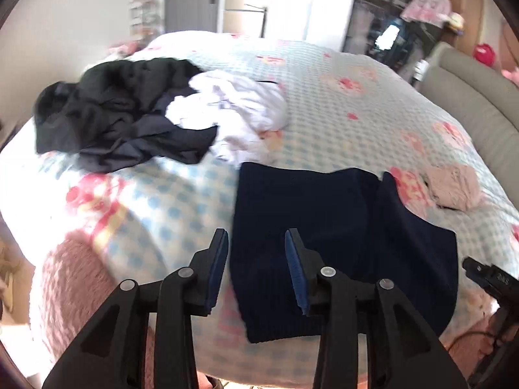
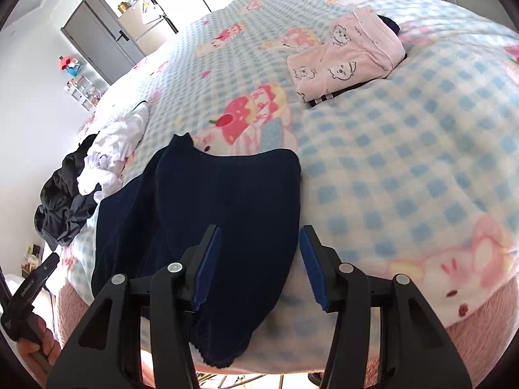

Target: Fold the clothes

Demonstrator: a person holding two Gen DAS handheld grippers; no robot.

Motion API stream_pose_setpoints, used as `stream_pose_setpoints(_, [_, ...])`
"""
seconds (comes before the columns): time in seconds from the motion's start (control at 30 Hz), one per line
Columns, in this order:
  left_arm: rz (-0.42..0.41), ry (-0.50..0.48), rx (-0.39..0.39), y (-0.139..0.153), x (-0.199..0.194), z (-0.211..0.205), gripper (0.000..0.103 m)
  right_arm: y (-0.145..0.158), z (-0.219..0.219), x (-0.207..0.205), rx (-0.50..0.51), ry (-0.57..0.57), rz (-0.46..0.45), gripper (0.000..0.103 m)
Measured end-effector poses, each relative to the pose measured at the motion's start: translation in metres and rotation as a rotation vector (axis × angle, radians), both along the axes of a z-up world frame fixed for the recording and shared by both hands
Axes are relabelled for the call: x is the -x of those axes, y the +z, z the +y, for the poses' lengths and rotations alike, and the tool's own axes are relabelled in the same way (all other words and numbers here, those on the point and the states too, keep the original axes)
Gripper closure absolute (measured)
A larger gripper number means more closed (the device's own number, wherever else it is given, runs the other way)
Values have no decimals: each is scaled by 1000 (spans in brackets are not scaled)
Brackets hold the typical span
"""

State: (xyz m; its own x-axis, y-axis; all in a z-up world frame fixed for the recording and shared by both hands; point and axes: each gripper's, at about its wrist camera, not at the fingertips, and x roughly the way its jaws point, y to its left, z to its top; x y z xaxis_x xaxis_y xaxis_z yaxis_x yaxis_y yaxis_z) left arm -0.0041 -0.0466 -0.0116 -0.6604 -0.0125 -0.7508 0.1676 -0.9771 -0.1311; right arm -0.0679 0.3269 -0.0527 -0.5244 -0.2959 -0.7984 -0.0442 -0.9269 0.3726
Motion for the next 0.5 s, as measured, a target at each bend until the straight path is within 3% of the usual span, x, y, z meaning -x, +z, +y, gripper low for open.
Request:
stream_pose_setpoints(0.07, [-7, -188, -38, -8, 19, 14, 64, -6, 6, 10, -9, -37, -26, 51])
stream_pose_setpoints(0.13, [-9, -281, -65, -15, 45, 33, 64, -7, 12, 16, 1, -74, -23, 51])
stream_pose_setpoints(0.3, [-51, -353, -130, -36, 117, 72, 69, -17, 14, 39, -18, -58, -14, 50])
stream_pose_setpoints(0.4, [-73, -357, -90, -50, 147, 95, 72, -40, 9, 61, -18, -2, -78, 49])
stream_pose_setpoints(0.43, [-80, -358, -77, -55, 158, 102, 72, -44, 7, 65, -13, 12, -71, 54])
stream_pose_setpoints(0.47, [-87, -359, -65, -59, 168, 109, 72, -47, 6, 69, -8, 27, -63, 66])
stream_pose_setpoints(0.5, [-89, -353, -72, -60, 172, 111, 72, -44, 3, 69, -28, 40, -23, 85])
